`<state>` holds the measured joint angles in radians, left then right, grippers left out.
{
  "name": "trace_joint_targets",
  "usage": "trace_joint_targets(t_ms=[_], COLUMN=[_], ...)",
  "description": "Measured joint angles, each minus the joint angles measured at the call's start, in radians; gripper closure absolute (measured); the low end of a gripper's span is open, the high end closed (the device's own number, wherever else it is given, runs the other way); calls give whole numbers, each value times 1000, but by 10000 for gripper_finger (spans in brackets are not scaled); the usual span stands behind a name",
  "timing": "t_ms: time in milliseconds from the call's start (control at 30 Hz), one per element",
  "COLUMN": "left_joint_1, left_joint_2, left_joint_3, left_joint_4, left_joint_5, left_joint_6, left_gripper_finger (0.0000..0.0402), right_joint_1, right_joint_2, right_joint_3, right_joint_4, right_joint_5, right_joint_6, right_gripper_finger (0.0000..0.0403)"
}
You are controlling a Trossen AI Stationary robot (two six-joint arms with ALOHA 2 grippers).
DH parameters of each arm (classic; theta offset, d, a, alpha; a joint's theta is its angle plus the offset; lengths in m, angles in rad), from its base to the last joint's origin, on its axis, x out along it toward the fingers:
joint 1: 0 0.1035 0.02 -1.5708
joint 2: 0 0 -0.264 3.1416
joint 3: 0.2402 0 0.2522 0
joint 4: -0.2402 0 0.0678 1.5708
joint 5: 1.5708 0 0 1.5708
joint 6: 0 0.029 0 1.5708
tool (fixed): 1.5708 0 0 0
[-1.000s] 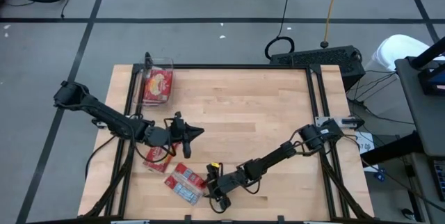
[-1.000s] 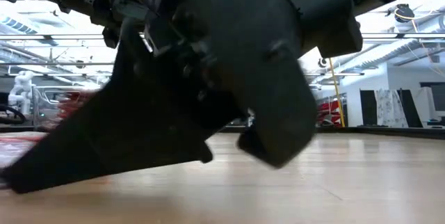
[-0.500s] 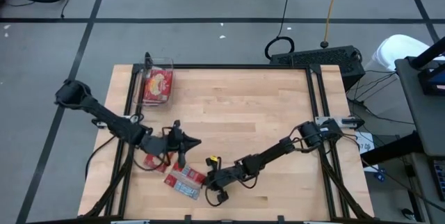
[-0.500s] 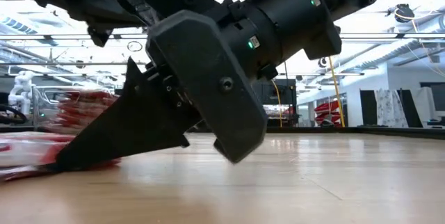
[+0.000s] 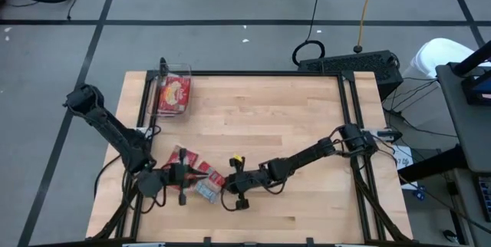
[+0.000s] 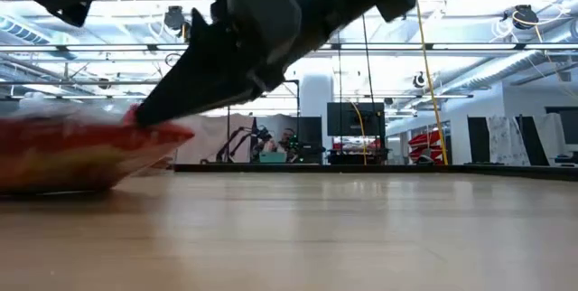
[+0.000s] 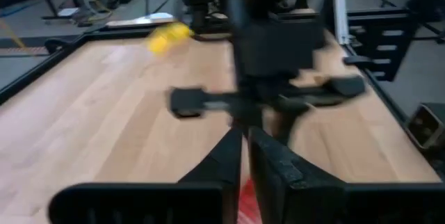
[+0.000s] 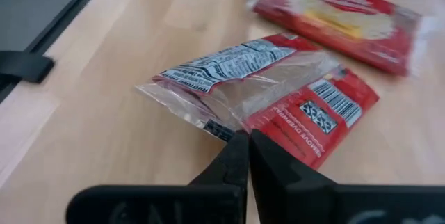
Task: Sort popcorn bags into baskets
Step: Put the red popcorn bag into the transparent bin
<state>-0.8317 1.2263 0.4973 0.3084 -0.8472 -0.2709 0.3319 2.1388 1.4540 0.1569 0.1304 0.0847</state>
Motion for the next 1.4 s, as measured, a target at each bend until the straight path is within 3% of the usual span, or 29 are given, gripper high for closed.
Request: trace_joint_targets(t_ms=[233,500,700,867,1033,1133,1333,1400], left_joint_1=[-74,-85,-84,-49,45,106,196,213], left_joint_2=[49,230,273,273,273,273,263,257], left_joint_3=[0,0,0,0,0,0,0,0], left_joint_4=[-19,-43,-53,-157,-261,-291,-290,-283], left_joint_5=[-34,-150,-165,-250,-248,-238,-217,-214], left_joint_6=[27,-22,-123,-159,-169,-197,-274,-290], left_gripper_finger=[270,124,82,100,149,209,369,382], right_joint_1=[-60,-155,-206,-244,-282,-301,-338,-349], right_joint_2=[-63,-71,-84,-96,-105,-117,-148,-166], right_joint_3=[0,0,0,1,1,1,1,1], right_joint_4=[-67,-65,-66,-40,-5,-13,-45,-71], right_joint_5=[-12,-158,-211,-267,-323,-344,-343,-341], right_joint_6=[13,94,79,70,64,48,-11,-43], right_gripper_finger=[403,403,403,403,403,403,403,402])
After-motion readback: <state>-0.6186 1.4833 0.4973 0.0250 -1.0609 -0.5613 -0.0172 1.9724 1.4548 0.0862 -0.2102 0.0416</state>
